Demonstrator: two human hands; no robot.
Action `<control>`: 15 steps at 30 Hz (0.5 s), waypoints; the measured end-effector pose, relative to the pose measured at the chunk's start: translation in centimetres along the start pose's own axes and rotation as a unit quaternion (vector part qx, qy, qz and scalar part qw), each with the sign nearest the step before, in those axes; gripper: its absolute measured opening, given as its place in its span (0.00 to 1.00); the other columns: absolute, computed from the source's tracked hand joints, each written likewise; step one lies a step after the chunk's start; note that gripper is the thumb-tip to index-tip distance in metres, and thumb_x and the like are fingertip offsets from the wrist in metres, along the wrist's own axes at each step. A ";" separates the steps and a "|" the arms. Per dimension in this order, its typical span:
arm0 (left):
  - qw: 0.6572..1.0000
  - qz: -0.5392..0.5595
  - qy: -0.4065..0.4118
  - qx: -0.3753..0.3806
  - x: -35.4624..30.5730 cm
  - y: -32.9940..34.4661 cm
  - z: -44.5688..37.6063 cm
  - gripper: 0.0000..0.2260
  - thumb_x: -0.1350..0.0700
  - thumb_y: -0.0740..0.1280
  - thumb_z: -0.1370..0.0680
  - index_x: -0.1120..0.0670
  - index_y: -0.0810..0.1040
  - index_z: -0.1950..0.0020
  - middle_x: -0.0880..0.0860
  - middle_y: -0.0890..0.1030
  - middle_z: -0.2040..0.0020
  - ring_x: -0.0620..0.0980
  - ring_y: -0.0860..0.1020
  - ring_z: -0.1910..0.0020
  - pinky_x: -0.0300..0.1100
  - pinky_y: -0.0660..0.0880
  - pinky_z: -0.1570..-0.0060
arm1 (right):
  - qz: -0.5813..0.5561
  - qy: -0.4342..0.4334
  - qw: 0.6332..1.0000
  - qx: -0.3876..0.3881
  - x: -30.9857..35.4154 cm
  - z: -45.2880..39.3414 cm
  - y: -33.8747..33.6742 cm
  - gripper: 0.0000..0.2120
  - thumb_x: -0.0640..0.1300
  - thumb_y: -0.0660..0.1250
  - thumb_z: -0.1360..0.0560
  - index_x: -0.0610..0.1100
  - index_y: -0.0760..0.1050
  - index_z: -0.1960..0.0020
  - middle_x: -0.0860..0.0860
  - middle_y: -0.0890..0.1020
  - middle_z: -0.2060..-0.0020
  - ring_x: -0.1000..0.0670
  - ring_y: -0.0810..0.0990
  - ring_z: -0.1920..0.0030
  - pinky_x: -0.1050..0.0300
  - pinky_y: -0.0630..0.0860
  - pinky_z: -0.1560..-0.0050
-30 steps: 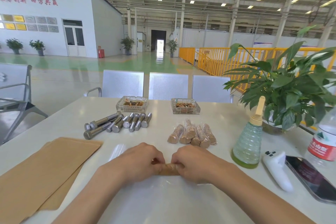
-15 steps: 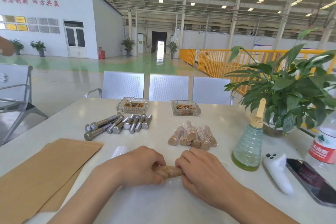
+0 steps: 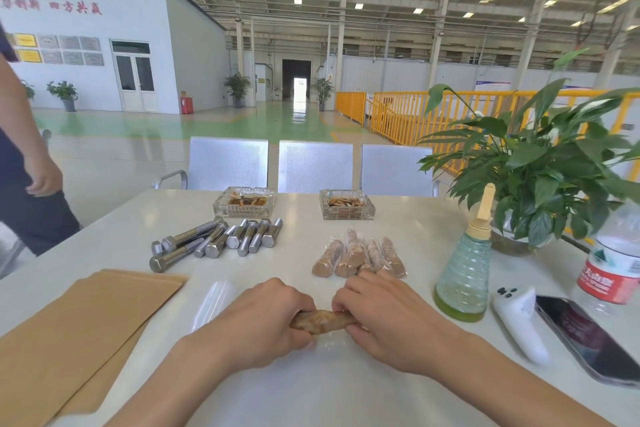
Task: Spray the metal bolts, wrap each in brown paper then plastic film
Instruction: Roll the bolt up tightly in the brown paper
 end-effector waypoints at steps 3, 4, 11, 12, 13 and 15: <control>0.998 0.032 -0.028 -0.053 0.7 -0.7 0.1 0.15 0.42 0.71 0.26 0.51 0.73 0.60 0.49 0.75 0.67 0.50 0.73 0.64 0.45 0.69 0.65 | -0.010 0.118 0.989 -0.087 -1.8 1.0 -0.7 0.14 0.53 0.68 0.23 0.56 0.74 0.38 0.59 0.75 0.44 0.53 0.72 0.42 0.58 0.65 0.44; 0.996 0.045 -0.038 -0.071 1.1 -1.0 0.1 0.15 0.42 0.71 0.26 0.51 0.72 0.61 0.49 0.75 0.67 0.49 0.73 0.65 0.43 0.67 0.67 | -0.037 0.187 0.970 -0.150 -2.7 2.1 -1.4 0.15 0.53 0.71 0.25 0.55 0.75 0.39 0.59 0.76 0.45 0.53 0.73 0.44 0.58 0.67 0.46; 0.985 0.114 -0.063 -0.109 1.6 -1.1 0.2 0.09 0.44 0.73 0.28 0.46 0.78 0.61 0.46 0.73 0.72 0.46 0.71 0.68 0.36 0.63 0.71 | -0.542 0.510 0.642 -0.186 -5.4 6.8 5.7 0.10 0.55 0.72 0.23 0.49 0.82 0.54 0.50 0.86 0.61 0.49 0.83 0.67 0.53 0.78 0.65; 0.984 0.126 -0.062 -0.112 1.5 -1.1 0.2 0.08 0.44 0.73 0.28 0.46 0.79 0.59 0.45 0.73 0.72 0.45 0.71 0.68 0.36 0.64 0.71 | -0.624 0.507 0.577 -0.143 -4.2 6.0 6.9 0.13 0.54 0.73 0.24 0.44 0.83 0.51 0.46 0.87 0.57 0.48 0.82 0.69 0.54 0.76 0.69; 0.983 0.134 -0.060 -0.111 1.3 -0.9 0.2 0.09 0.43 0.73 0.28 0.47 0.79 0.58 0.45 0.73 0.71 0.45 0.71 0.67 0.36 0.65 0.70 | -0.680 0.498 0.525 -0.116 -3.1 5.3 7.6 0.15 0.54 0.74 0.24 0.42 0.82 0.48 0.43 0.87 0.54 0.47 0.81 0.70 0.55 0.75 0.71; 0.983 0.146 -0.053 -0.102 0.7 -0.6 0.1 0.09 0.42 0.72 0.29 0.46 0.80 0.57 0.45 0.74 0.70 0.46 0.71 0.66 0.38 0.68 0.67 | -0.748 0.478 0.445 -0.117 -1.9 4.1 8.2 0.14 0.51 0.75 0.24 0.40 0.82 0.47 0.44 0.87 0.58 0.48 0.82 0.69 0.56 0.76 0.71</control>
Point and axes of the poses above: each hand's wrist, its own z-axis away from the middle knuckle, its own y-axis out of the palm, x = y × z, the point moved 9 cm from there along -z, towards the middle knuckle
